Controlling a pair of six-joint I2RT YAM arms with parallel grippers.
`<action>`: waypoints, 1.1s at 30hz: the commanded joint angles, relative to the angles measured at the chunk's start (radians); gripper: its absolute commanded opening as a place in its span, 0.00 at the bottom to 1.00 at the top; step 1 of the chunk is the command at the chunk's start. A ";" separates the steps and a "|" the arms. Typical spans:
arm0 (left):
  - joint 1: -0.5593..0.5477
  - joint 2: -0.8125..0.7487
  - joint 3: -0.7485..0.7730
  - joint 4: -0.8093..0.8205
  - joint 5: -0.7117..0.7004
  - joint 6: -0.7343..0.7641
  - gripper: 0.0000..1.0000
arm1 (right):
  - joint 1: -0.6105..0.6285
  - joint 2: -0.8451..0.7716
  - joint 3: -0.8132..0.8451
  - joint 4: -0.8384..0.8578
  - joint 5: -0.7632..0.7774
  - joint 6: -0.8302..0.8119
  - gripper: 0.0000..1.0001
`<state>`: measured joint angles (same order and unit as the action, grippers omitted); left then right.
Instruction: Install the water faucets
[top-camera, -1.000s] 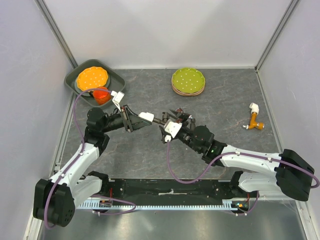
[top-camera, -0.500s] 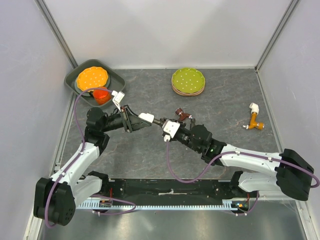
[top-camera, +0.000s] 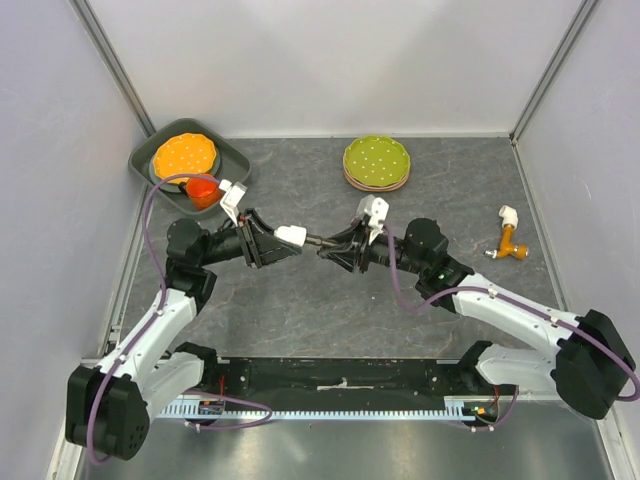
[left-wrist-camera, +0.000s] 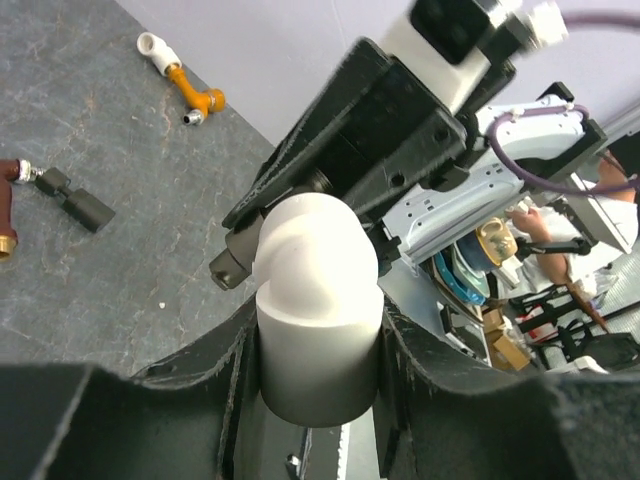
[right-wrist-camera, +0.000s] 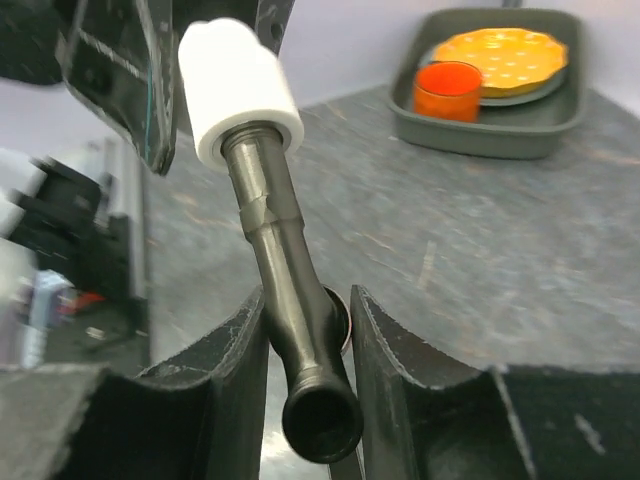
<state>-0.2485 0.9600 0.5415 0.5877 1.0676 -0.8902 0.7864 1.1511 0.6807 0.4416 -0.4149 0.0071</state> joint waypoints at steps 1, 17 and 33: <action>0.002 -0.061 0.017 0.122 0.034 0.053 0.02 | -0.097 0.033 0.057 0.213 -0.211 0.502 0.00; 0.000 -0.104 -0.002 0.130 -0.006 0.096 0.02 | -0.144 0.510 0.085 1.298 -0.390 1.605 0.01; 0.000 -0.075 0.018 0.024 -0.080 0.077 0.02 | -0.208 0.149 0.052 0.365 -0.266 0.818 0.98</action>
<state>-0.2489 0.8825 0.5232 0.5735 0.9958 -0.8131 0.5861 1.4197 0.7143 1.1095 -0.7734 1.1656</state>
